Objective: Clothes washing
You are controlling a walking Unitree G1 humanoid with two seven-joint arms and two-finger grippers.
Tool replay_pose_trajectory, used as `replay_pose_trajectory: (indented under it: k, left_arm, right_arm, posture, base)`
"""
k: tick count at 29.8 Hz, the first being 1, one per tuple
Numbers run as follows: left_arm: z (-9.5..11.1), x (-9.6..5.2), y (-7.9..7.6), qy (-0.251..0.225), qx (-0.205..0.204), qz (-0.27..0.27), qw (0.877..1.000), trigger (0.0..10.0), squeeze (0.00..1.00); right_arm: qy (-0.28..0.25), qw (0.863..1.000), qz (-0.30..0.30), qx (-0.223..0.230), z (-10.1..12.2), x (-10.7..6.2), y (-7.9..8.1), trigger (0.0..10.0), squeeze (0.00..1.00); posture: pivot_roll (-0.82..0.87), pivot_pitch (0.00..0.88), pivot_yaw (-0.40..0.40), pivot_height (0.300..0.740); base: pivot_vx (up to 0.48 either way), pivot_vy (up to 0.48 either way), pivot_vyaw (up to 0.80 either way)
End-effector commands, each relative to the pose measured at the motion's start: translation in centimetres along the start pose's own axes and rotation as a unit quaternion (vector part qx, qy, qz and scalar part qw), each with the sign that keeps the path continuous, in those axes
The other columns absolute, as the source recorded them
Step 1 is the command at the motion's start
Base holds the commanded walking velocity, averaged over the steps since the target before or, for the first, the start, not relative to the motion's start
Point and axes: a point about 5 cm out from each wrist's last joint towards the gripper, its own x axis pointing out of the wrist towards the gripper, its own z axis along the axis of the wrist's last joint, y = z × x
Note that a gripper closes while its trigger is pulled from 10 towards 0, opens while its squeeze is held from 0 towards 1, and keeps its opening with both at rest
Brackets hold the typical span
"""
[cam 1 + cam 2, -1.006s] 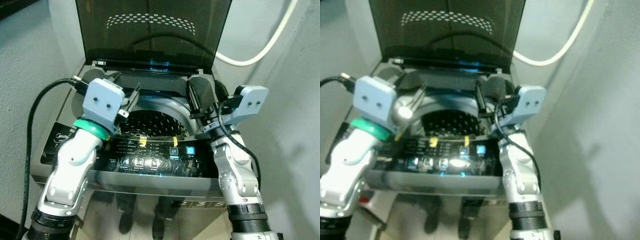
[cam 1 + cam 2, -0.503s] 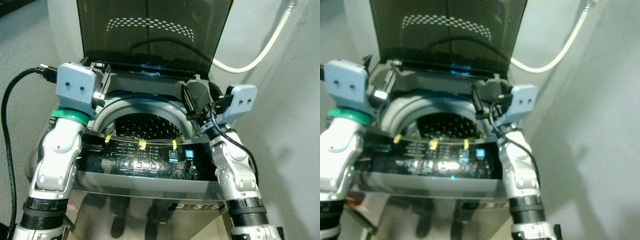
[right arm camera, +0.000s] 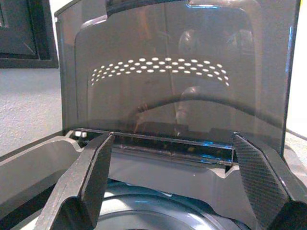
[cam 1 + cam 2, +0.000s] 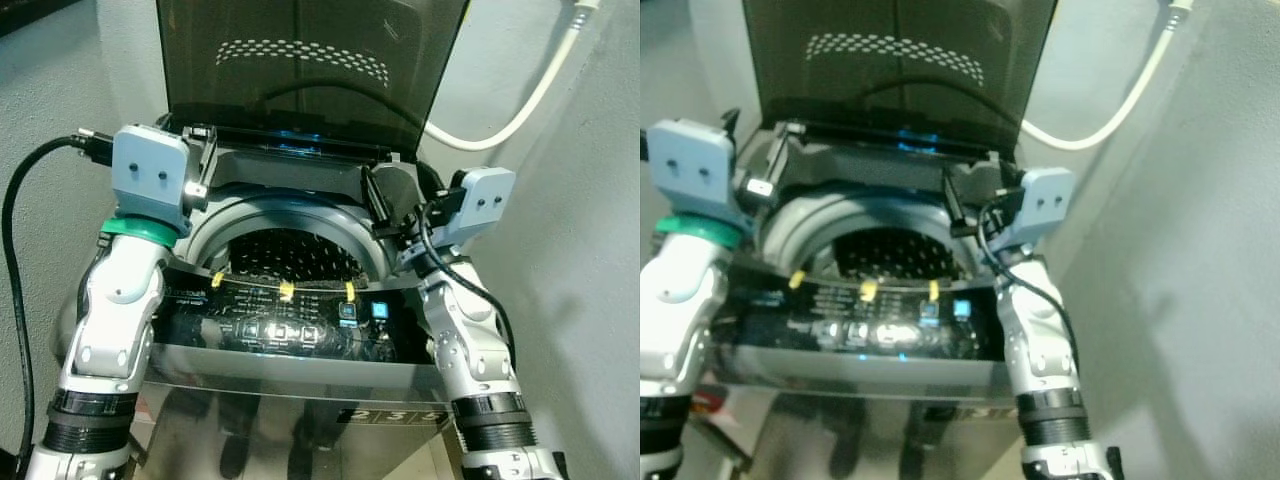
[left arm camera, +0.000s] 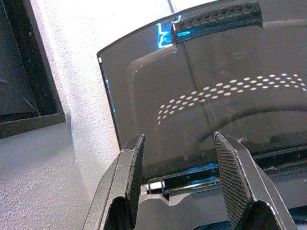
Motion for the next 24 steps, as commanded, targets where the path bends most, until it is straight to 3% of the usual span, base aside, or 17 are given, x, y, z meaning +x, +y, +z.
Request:
replay_pose_trajectory:
  k: [1, 24]
  left_arm:
    - [-0.22, 0.08, -0.28, 0.001, 0.001, -0.005, 1.0, 10.0, 0.0]
    - [-0.51, 0.19, -0.44, 0.003, 0.004, -0.011, 1.0, 10.0, 0.0]
  right_arm:
    - [-0.001, 1.0, -0.002, -0.004, -0.05, 0.02, -0.27, 10.0, 0.0]
    - [0.003, 1.0, -0.003, -0.007, -0.33, -0.21, -0.33, 10.0, 0.0]
  posture:
    - [0.04, 0.004, -0.044, 0.74]
    - [0.04, 0.014, -0.039, 0.74]
  base:
    - [-0.285, 0.0, 0.0]
    - [-0.324, 0.0, 0.0]
